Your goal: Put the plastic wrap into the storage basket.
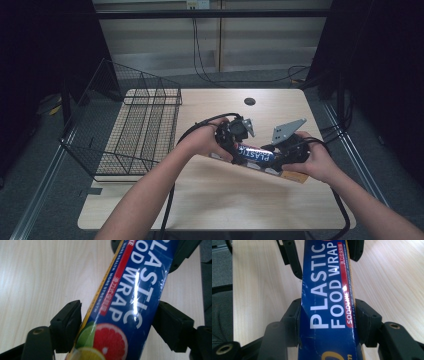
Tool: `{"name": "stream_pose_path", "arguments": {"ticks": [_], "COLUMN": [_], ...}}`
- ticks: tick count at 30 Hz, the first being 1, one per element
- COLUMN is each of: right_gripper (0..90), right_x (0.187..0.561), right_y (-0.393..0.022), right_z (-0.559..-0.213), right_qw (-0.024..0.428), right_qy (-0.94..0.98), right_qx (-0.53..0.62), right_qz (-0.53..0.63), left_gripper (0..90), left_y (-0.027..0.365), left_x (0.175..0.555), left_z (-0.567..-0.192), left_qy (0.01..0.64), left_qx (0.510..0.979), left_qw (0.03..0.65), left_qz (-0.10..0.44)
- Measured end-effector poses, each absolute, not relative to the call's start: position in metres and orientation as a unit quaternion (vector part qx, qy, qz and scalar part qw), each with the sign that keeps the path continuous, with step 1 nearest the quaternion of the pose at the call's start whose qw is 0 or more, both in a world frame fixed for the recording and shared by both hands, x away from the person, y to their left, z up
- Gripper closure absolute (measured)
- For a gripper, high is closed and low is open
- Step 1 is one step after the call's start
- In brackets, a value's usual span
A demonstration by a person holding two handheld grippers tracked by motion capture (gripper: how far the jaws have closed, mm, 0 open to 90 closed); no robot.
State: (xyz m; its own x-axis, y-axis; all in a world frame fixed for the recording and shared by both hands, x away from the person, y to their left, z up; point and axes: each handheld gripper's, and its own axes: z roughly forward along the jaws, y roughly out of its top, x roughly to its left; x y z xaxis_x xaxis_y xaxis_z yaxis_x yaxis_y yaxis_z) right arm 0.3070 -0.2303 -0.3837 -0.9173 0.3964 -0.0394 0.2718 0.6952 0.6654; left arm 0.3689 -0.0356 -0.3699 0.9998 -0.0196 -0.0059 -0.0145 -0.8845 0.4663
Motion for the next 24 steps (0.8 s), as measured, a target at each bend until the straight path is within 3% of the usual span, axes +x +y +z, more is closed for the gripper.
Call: {"name": "stream_pose_path", "arguments": {"ticks": [8,14,19,21,22,24], "right_gripper": [46.4,45.6,42.8,37.0,28.2,25.1], "right_x": [0.306,0.309,0.313,0.312,0.312,0.313], "right_y": [-0.226,-0.228,-0.231,-0.231,-0.232,-0.238], "right_z": [-0.384,-0.384,-0.386,-0.385,-0.383,-0.377], "right_qw": [0.092,0.068,0.036,0.034,0.039,0.059], "right_qy": [0.924,0.933,0.933,0.929,0.922,0.906], "right_qx": [0.153,0.11,0.09,0.097,0.098,0.117], "right_qz": [0.338,0.337,0.346,0.355,0.372,0.402], "left_gripper": [33.8,40.2,42.9,44.0,44.5,44.7], "left_y": [-0.037,-0.046,-0.049,-0.048,-0.046,-0.042], "left_x": [0.364,0.352,0.343,0.341,0.34,0.34], "left_z": [-0.37,-0.367,-0.364,-0.361,-0.361,-0.359], "left_qy": [-0.028,-0.024,-0.013,0.004,0.019,0.026], "left_qx": [0.976,0.987,0.988,0.988,0.987,0.989], "left_qw": [0.215,0.159,0.149,0.15,0.152,0.144], "left_qz": [-0.015,-0.026,-0.032,-0.036,-0.037,-0.034]}}
